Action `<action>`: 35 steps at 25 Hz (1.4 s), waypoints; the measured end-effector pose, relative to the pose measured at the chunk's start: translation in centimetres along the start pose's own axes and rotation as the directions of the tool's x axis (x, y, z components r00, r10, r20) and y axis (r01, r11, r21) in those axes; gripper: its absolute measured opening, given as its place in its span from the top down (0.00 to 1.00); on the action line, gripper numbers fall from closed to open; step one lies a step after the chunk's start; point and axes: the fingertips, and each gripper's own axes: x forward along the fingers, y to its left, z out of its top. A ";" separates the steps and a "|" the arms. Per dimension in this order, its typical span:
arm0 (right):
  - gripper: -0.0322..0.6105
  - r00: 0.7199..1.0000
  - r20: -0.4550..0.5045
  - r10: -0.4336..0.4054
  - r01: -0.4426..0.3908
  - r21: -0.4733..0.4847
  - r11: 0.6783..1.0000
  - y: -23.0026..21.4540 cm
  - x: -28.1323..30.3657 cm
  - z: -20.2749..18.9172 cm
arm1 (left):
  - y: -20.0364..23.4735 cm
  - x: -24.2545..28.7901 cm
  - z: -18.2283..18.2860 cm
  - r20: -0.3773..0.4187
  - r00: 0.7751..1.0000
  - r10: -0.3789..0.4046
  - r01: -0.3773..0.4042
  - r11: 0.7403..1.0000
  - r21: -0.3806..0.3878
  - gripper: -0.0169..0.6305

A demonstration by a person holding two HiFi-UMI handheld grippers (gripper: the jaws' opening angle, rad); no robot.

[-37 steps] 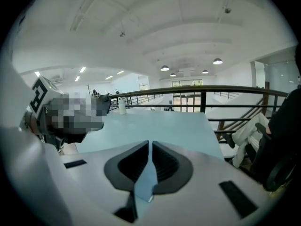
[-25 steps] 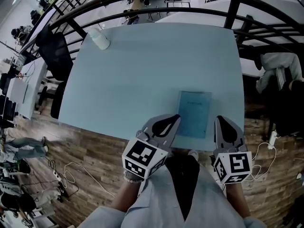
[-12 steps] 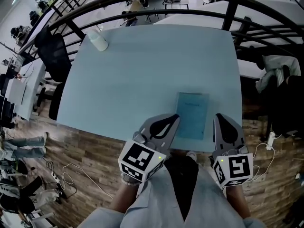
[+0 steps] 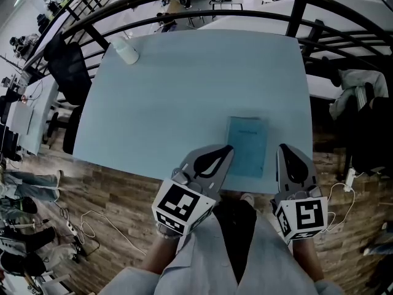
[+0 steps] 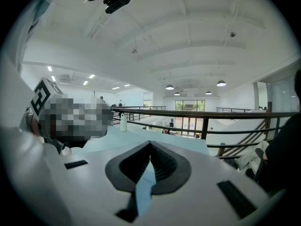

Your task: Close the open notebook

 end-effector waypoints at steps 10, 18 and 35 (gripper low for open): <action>0.95 1.000 -0.001 0.002 -0.002 -0.015 1.000 0.5 -0.2 -0.1 | -0.2 -0.2 0.1 0.013 1.000 -0.006 0.005 1.000 0.006 0.97; 0.95 1.000 -0.007 0.002 -0.002 -0.019 1.000 0.3 -0.1 -0.1 | -0.5 0.2 0.3 0.012 1.000 -0.015 0.015 1.000 0.017 0.97; 0.95 1.000 -0.026 0.003 -0.003 -0.026 1.000 0.7 -0.3 -0.4 | -0.7 0.0 0.1 0.010 0.999 -0.030 0.030 0.999 0.027 0.97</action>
